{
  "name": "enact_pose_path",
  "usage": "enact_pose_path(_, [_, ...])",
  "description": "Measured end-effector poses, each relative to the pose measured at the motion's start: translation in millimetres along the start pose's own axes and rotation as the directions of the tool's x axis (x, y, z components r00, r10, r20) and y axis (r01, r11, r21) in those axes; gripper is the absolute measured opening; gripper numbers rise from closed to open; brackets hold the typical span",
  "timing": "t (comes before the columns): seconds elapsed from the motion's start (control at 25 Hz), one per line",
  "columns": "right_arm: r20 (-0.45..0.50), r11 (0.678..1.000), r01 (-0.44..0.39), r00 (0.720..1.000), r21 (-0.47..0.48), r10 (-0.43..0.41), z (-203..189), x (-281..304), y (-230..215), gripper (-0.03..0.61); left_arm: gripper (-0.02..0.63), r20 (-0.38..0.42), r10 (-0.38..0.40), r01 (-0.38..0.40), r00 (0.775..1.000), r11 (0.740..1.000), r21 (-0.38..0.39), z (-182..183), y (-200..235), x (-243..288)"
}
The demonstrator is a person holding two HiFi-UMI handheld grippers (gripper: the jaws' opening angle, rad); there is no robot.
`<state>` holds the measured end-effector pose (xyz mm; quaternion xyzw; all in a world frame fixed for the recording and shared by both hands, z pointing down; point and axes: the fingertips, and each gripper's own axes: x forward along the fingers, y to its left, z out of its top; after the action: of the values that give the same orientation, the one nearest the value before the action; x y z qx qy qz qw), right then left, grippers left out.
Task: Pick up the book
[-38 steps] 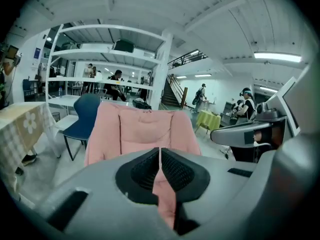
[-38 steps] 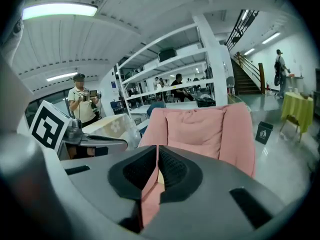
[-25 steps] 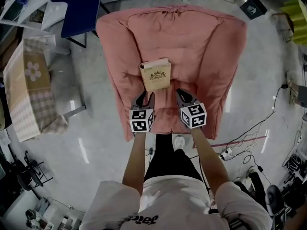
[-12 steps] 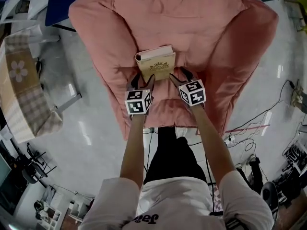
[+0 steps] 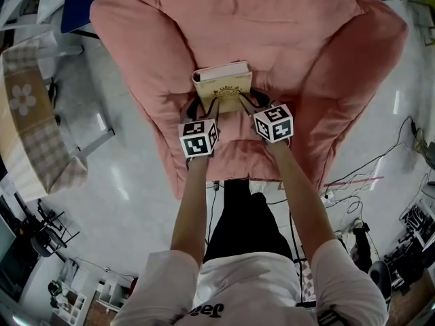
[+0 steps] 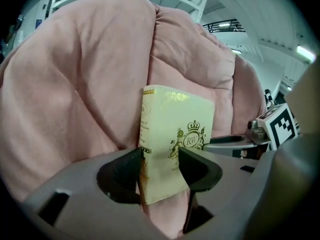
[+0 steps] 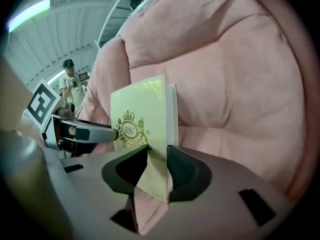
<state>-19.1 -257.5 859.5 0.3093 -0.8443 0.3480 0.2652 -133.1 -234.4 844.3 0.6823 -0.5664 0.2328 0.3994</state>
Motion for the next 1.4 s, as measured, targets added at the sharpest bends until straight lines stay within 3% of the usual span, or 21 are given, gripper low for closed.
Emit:
enact_pose_path(0.08, [-0.002,1.0,-0.005,1.0,0.017,0.005,0,-2,0,0.126,0.207,0.003,0.022,-0.022,1.0,1.0,-0.006,1,4,1])
enact_pose_path(0.2, [-0.012,0.999,-0.008,1.0,0.045,0.008,-1,-4,2,0.106,0.2,0.003,0.026,-0.026,1.0,1.0,-0.006,1,5,1])
enact_pose_path(0.44, [0.004,0.997,0.008,1.0,0.083,-0.008,-3,-26,10,0.087,0.182,-0.004,-0.016,0.016,1.0,1.0,0.002,1,-6,-11])
enact_pose_path(0.84, [0.063,0.997,0.056,0.996,0.061,-0.059,1,-113,52,0.083,0.172,0.05,-0.052,0.052,0.997,0.999,-0.008,-2,-52,-89])
enact_pose_path(1.12, [0.186,0.996,0.087,0.979,-0.002,-0.085,34,-201,97,0.081,0.17,0.172,-0.065,0.056,0.983,0.997,0.057,28,-99,-176])
enact_pose_path(1.4, [0.331,0.987,0.114,0.941,-0.11,-0.072,71,-300,150,0.078,0.167,0.325,-0.097,0.06,0.941,0.991,0.121,59,-149,-277])
